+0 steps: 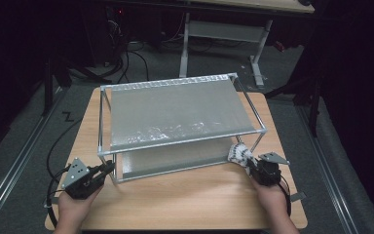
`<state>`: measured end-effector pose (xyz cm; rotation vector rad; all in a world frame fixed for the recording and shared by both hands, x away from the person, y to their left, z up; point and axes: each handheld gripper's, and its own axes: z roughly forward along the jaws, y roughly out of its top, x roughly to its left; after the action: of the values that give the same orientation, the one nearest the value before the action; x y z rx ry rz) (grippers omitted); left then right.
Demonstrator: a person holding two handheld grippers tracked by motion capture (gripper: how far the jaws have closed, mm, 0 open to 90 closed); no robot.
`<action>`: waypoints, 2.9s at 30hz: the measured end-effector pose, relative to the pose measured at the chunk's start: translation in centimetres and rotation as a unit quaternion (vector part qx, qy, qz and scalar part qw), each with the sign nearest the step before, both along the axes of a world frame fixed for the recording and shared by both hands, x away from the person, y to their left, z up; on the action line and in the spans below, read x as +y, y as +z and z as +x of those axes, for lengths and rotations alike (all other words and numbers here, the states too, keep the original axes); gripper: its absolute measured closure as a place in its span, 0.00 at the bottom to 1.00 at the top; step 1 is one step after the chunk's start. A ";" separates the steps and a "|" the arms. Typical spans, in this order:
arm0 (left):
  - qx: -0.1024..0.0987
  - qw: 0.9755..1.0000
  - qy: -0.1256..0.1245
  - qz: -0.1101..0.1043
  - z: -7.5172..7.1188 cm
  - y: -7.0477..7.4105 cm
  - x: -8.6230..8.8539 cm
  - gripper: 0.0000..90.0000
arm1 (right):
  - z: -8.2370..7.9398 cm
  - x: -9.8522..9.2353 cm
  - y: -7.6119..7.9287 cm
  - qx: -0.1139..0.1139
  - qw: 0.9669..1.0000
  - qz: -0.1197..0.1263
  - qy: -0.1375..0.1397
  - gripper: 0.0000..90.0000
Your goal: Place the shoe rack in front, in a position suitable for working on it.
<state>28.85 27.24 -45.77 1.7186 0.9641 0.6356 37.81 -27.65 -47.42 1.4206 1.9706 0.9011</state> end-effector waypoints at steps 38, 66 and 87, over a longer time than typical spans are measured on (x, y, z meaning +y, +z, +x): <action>0.000 1.000 -0.007 -0.003 0.1 -0.1 0.1 0.90 | -2.4 -0.5 7.1 -0.156 0.986 0.050 -0.023 0.85; 0.000 1.000 -0.005 -0.001 0.2 -0.1 0.1 0.90 | 0.5 -1.4 -0.6 0.016 1.000 0.010 -0.003 0.85; -0.007 1.000 0.025 -0.004 1.2 -0.3 1.6 0.90 | 0.0 -1.3 -0.1 0.000 1.000 0.002 0.006 0.85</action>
<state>30.08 28.82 -46.03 1.6862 1.0014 0.6746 37.79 -28.91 -47.48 1.4127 1.9802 0.9095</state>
